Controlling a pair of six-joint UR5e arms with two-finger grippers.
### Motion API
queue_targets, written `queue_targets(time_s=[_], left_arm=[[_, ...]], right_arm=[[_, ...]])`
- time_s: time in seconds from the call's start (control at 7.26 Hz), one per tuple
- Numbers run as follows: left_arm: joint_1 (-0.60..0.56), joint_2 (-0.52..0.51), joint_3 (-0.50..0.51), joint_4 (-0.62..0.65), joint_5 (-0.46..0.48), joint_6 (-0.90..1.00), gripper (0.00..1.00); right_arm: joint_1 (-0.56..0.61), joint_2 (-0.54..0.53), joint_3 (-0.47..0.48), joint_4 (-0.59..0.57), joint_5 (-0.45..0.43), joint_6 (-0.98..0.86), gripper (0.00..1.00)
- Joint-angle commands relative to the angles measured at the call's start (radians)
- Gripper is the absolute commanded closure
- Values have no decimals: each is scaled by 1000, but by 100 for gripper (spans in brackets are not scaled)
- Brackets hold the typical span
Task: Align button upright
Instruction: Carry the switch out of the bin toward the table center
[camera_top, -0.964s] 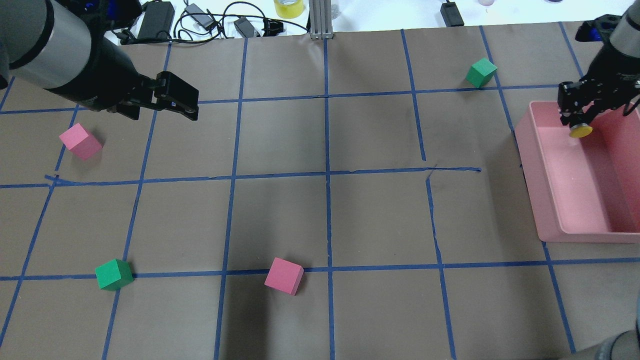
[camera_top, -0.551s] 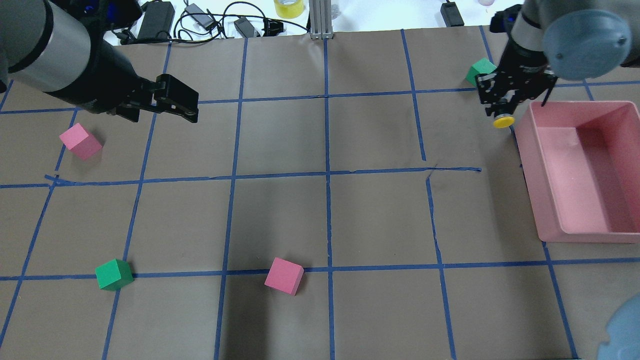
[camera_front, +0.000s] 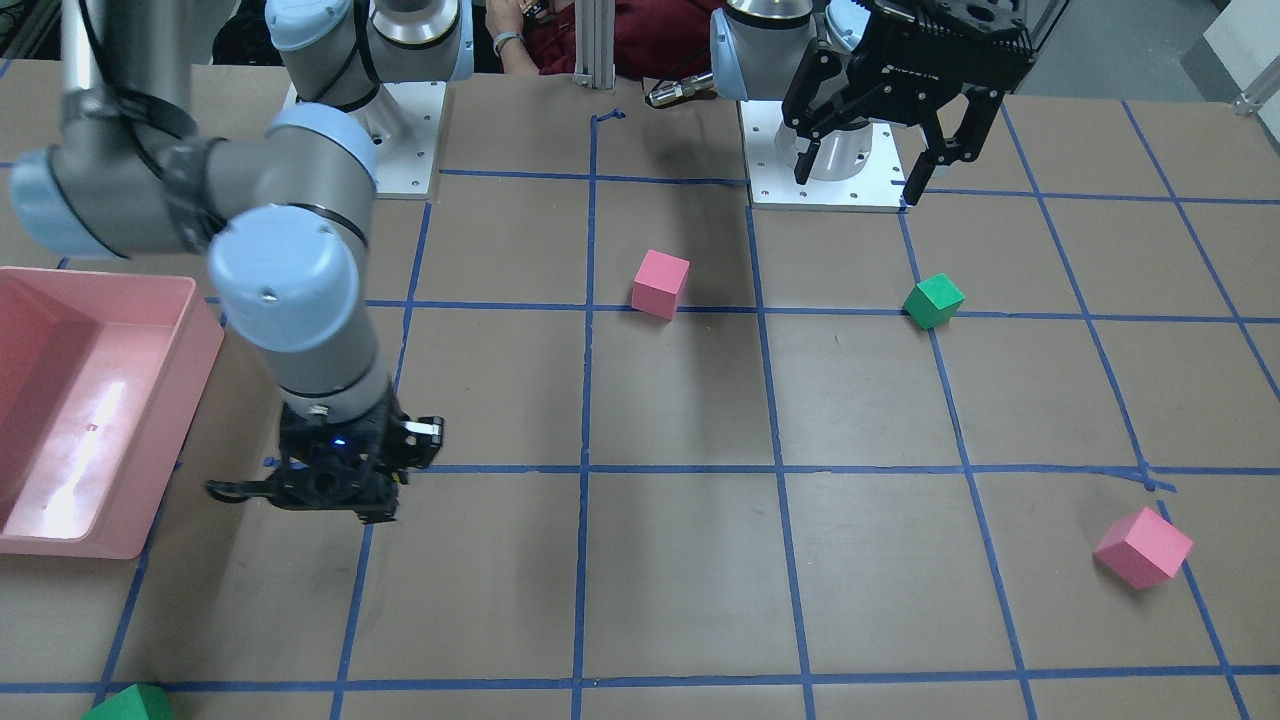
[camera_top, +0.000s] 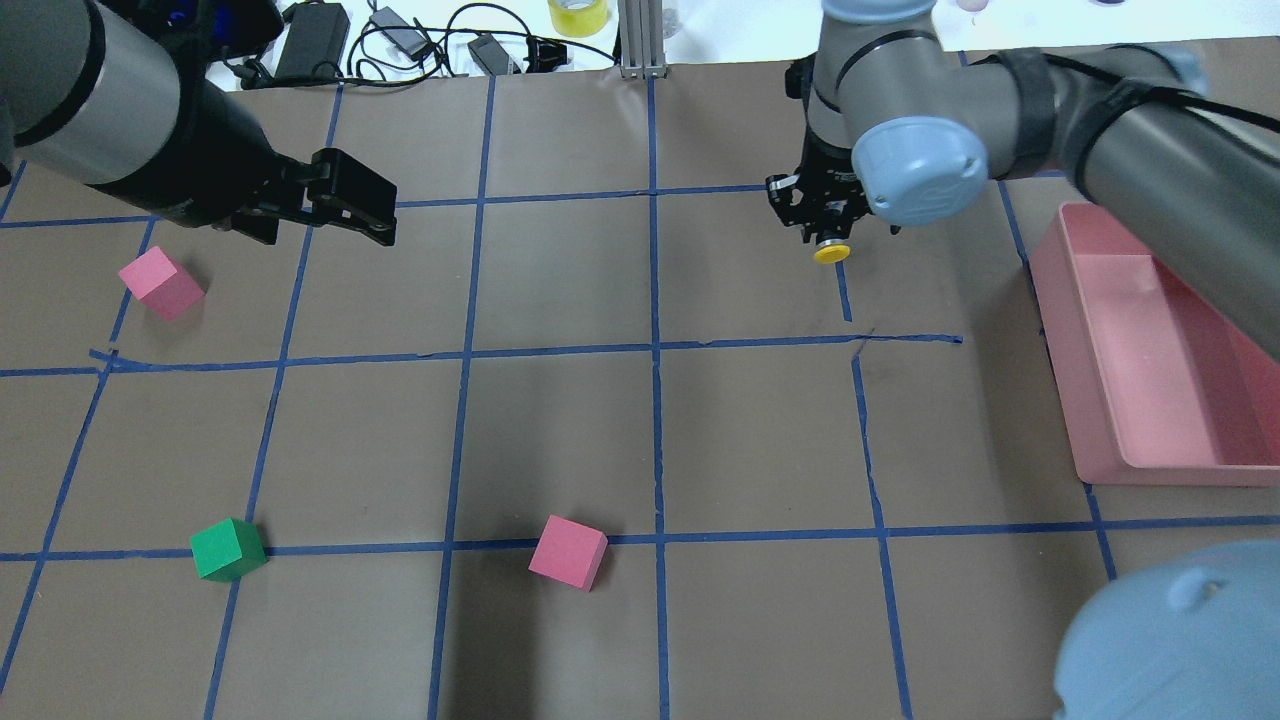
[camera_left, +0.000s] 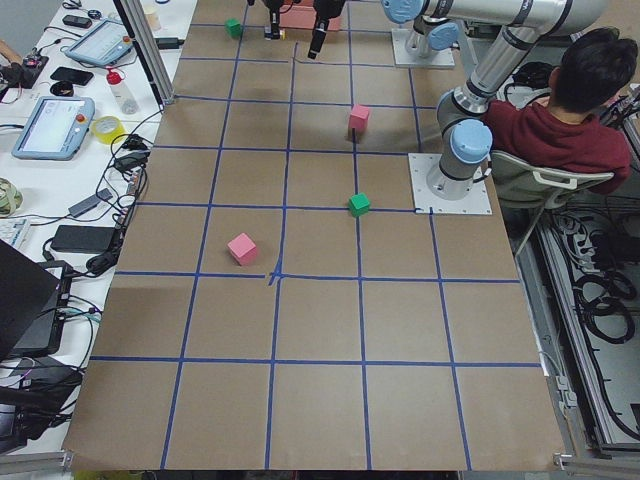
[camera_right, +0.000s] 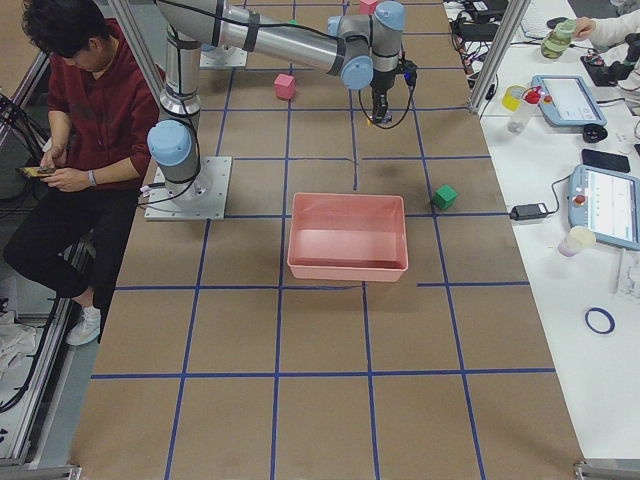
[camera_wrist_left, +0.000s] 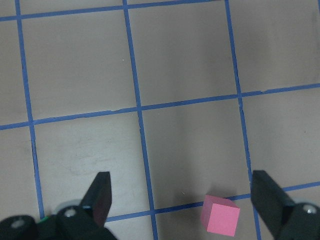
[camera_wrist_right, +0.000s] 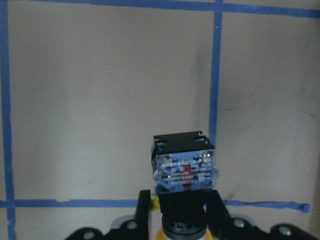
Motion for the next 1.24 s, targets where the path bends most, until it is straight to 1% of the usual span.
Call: queue_targets(time_s=[0.0, 0.28, 0.55, 0.69, 0.96, 1.1], left_arm=[[0, 0, 0, 0, 0, 0, 0], [0, 0, 0, 0, 0, 0, 0], [0, 0, -2, 0, 0, 0, 0], [0, 0, -2, -2, 2, 0, 0], [0, 2, -2, -2, 0, -2, 0], [-2, 3, -2, -9, 2, -2, 0]], right_arm=[[101, 82, -28, -98, 19, 104, 100], [154, 146, -79, -109, 25, 138, 100], [186, 197, -150, -106, 27, 198, 100], [198, 206, -154, -108, 28, 216, 100], [223, 248, -155, -164, 42, 243, 100], [223, 256, -155, -181, 65, 243, 100]])
